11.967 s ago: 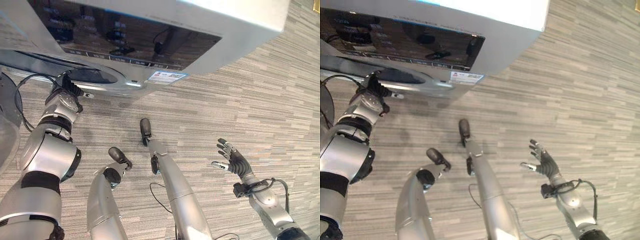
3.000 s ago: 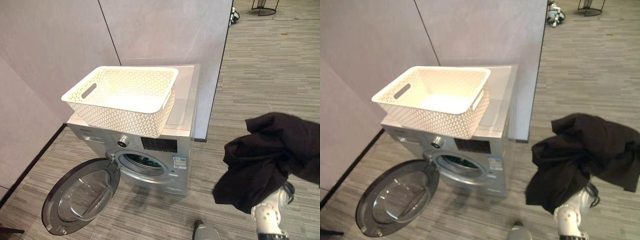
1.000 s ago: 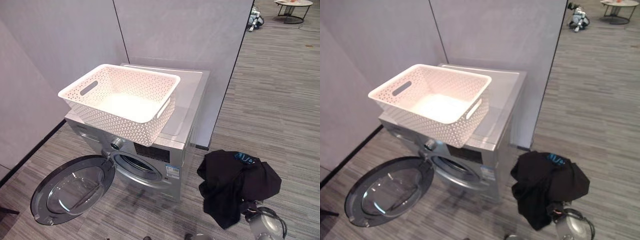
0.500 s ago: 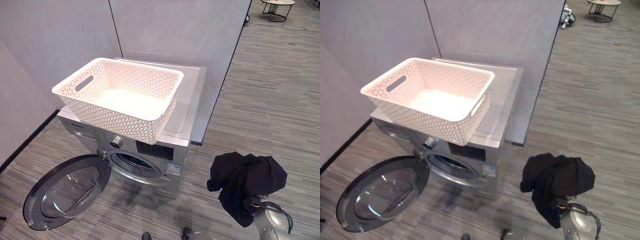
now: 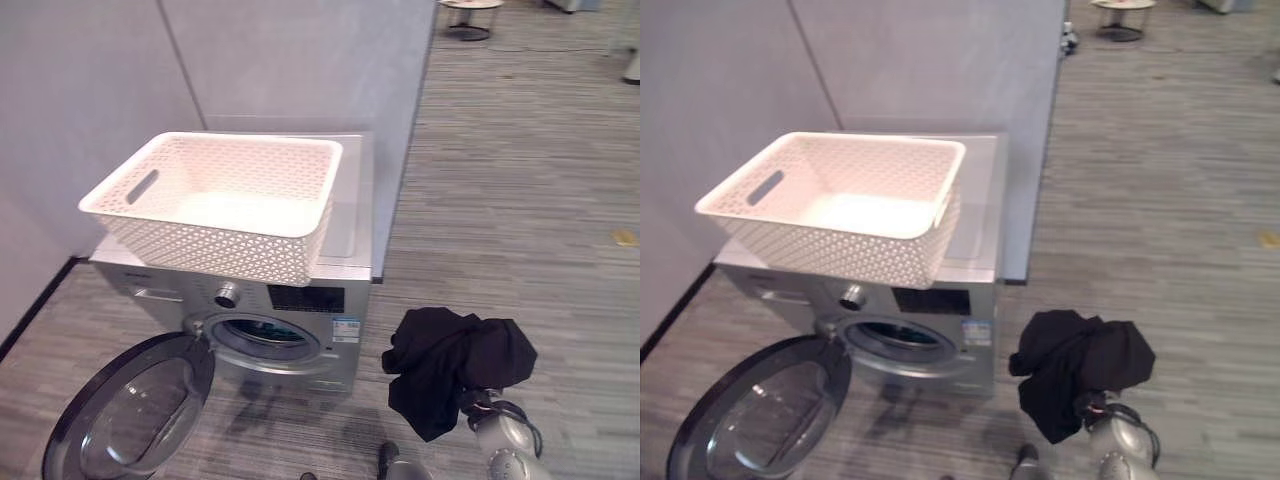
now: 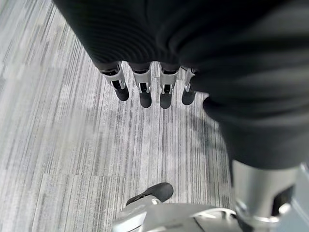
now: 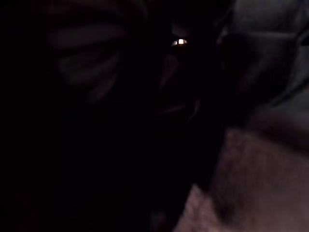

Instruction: Grab the laundry basket,head to the washer,open it,put in the laundry and shut it.

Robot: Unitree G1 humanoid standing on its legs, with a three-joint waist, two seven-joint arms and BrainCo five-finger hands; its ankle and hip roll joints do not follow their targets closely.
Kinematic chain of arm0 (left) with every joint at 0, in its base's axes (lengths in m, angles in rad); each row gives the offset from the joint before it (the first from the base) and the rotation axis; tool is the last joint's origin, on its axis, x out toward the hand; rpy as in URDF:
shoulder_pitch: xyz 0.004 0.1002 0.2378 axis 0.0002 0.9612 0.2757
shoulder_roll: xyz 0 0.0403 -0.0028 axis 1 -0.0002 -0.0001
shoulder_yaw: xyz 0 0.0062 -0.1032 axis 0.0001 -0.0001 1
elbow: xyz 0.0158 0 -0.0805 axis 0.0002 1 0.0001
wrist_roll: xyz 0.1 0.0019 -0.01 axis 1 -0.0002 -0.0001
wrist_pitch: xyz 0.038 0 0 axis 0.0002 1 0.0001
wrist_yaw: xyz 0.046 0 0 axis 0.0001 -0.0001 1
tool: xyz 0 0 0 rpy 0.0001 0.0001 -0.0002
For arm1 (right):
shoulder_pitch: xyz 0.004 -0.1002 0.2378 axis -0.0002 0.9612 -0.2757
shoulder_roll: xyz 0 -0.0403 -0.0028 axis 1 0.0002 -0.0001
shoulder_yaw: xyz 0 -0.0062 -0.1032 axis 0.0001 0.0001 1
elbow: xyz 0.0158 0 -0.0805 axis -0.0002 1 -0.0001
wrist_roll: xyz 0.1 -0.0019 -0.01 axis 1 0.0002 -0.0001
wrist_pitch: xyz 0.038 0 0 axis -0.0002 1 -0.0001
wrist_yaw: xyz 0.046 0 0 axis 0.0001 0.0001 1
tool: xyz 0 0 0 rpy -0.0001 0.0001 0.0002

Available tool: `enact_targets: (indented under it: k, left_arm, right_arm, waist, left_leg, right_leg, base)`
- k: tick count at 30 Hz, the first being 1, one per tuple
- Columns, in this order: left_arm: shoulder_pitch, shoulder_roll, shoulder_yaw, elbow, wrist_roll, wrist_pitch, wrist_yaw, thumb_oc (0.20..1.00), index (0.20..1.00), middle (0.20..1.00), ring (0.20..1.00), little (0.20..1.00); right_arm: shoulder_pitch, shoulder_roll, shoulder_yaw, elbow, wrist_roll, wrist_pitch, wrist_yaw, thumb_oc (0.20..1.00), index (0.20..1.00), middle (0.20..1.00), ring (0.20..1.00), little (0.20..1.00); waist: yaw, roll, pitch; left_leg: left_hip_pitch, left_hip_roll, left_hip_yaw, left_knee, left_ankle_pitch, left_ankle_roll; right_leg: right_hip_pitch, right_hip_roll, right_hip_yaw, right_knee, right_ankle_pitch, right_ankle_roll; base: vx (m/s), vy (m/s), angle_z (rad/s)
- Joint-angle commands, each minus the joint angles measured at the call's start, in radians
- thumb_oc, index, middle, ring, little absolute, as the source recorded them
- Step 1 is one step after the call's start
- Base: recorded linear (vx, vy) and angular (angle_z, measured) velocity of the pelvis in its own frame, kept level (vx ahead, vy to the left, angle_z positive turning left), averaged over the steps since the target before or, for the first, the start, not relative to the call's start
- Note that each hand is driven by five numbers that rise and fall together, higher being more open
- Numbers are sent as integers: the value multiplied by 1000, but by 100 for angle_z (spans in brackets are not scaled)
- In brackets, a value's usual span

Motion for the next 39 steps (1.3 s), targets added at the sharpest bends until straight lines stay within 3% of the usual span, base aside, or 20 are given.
enact_targets:
  k: [1,4,7,10,12,14,15,18,21,22,23,24,25,27,28,31,32,35,37,39]
  left_arm:
    - [-32,35,17,8,44,-12,0,1000,1000,1000,1000,1000]
    - [-39,33,9,10,62,-8,6,1000,1000,1000,1000,1000]
    - [-49,20,-10,-5,60,-14,-4,1000,1000,1000,1000,1000]
    - [-67,8,-29,-43,47,-23,-5,1000,1000,1000,1000,1000]
    - [-73,7,-36,-59,36,-24,-4,1000,1000,1000,1000,1000]
    - [-88,8,-46,-61,42,-23,-2,1000,1000,1000,1000,1000]
    - [-91,11,-50,-59,47,-22,-3,1000,1000,1000,1000,1000]
    - [-95,22,-50,-46,59,-21,6,1000,1000,1000,1000,1000]
    - [-101,46,-36,-25,62,-13,26,1000,1000,1000,1000,1000]
    - [-101,46,-35,-25,62,-13,26,1000,1000,1000,1000,1000]
    - [-104,47,-31,-23,59,-10,26,1000,1000,1000,1000,1000]
    - [-101,48,-29,-21,54,-9,25,1000,1000,1000,1000,1000]
    - [-104,47,-35,-19,48,-11,22,1000,1000,1000,1000,1000]
    - [-103,72,-50,-39,65,-22,9,1000,1000,1000,1000,1000]
    - [-112,96,-47,-50,69,-22,6,1000,1000,1000,1000,1000]
    - [-116,120,-38,-56,74,-21,17,1000,1000,1000,1000,1000]
    - [-102,128,-28,-56,81,-18,18,1000,1000,1000,1000,1000]
    - [-66,131,-1,-42,91,-14,7,1000,1000,1000,1000,1000]
    - [-50,126,5,-28,100,-13,-1,1000,1000,1000,1000,1000]
    - [-40,118,-1,-18,114,-13,-10,1000,1000,1000,1000,1000]
  right_arm:
    - [-36,-8,-35,-59,63,-48,30,200,200,200,200,200]
    - [-10,-13,-33,-67,79,-52,38,200,200,200,200,200]
    - [15,-23,-50,-74,98,-54,40,200,200,200,200,200]
    - [26,-50,-69,-83,96,-54,41,200,200,200,200,200]
    - [30,-64,-76,-78,85,-51,39,200,200,200,200,200]
    - [41,-59,-103,-85,81,-49,25,200,200,200,200,200]
    - [45,-54,-107,-82,83,-49,24,200,200,200,200,200]
    - [52,-53,-100,-90,73,-48,26,200,200,200,200,200]
    - [68,-56,-94,-85,63,-43,19,200,200,200,200,200]
    - [68,-56,-94,-85,63,-43,19,200,200,200,200,200]
    - [66,-64,-95,-84,54,-45,13,200,200,200,200,200]
    - [66,-70,-93,-92,48,-40,13,200,200,200,200,200]
    - [59,-85,-85,-103,36,-34,15,200,200,200,200,200]
    - [68,-73,-110,-124,-9,-24,14,200,200,200,200,200]
    - [41,-72,-108,-112,-26,-24,9,200,200,200,200,200]
    - [17,-64,-91,-118,-34,-25,13,200,200,200,200,200]
    - [9,-68,-68,-132,-50,-17,28,200,200,200,200,200]
    - [-6,-85,-32,-136,-74,-7,51,200,200,200,200,200]
    - [-3,-84,-18,-128,-74,0,62,200,200,200,200,200]
    - [5,-85,10,-116,-76,6,77,200,200,200,200,200]
  waist:
    - [-3,-26,28]
    - [-15,-28,23]
    - [-28,-21,4]
    - [-29,-35,17]
    - [-27,-41,31]
    - [-54,-49,41]
    - [-54,-53,38]
    - [-46,-53,22]
    - [-67,-33,4]
    - [-68,-34,7]
    - [-71,-18,9]
    - [-70,-11,13]
    - [-70,-1,15]
    - [-71,-38,22]
    - [-55,-59,28]
    - [-42,-69,36]
    - [-25,-68,45]
    - [3,-72,40]
    - [3,-68,37]
    - [-3,-54,38]
  left_leg:
    - [-4,-33,-61,-10,35,-35]
    - [-11,-41,-66,-12,54,-45]
    - [-21,-50,-68,5,52,-56]
    - [-106,-24,-59,267,51,-117]
    - [-144,23,-44,361,72,-156]
    - [-127,159,109,337,87,-157]
    - [-126,175,116,310,78,-144]
    - [-140,172,44,231,80,-128]
    - [-155,313,22,102,227,-173]
    - [-149,312,23,95,231,-174]
    - [-140,363,36,73,270,-192]
    - [-115,362,11,56,267,-195]
    - [-121,339,-59,124,214,-192]
    - [-181,279,-18,393,-4,-149]
    - [-211,242,-3,455,-72,-116]
    - [-237,203,7,469,-111,-82]
    - [-239,190,23,467,-126,-69]
    - [-167,108,56,326,-92,-47]
    - [-134,76,43,253,-68,-43]
    - [-93,46,23,165,-23,-44]
  right_leg:
    - [101,74,-5,-135,105,14]
    - [108,151,8,-132,60,-21]
    - [135,176,45,-194,64,-38]
    - [189,162,40,-258,78,-50]
    - [215,152,32,-256,64,-62]
    - [246,125,9,-258,52,-63]
    - [252,117,10,-258,43,-65]
    - [241,110,35,-243,22,-61]
    - [243,99,60,-199,-31,-62]
    - [245,99,60,-197,-33,-63]
    - [250,85,59,-179,-42,-54]
    - [259,77,75,-172,-49,-42]
    - [257,50,106,-155,-44,-26]
    - [291,-92,146,-200,44,39]
    - [262,-149,161,-208,147,59]
    - [209,-201,152,-208,280,73]
    - [187,-230,56,-209,333,84]
    - [190,-162,-59,-195,242,69]
    - [160,-96,-21,-176,197,53]
    - [133,13,35,-148,119,20]
  base:
    - [-23,57,14]
    - [2,6,6]
    - [77,-42,26]
    - [33,-92,29]
    - [23,-51,44]
    - [56,34,7]
    - [63,87,29]
    - [72,86,26]
    - [179,206,-26]
    - [164,277,4]
    - [152,282,-12]
    - [227,540,-23]
    - [238,731,-38]
    - [212,1031,-36]
    - [76,841,-30]
    - [-55,424,-15]
    - [-90,550,-19]
    - [-3,504,-30]
    - [63,200,-15]
    - [56,194,32]
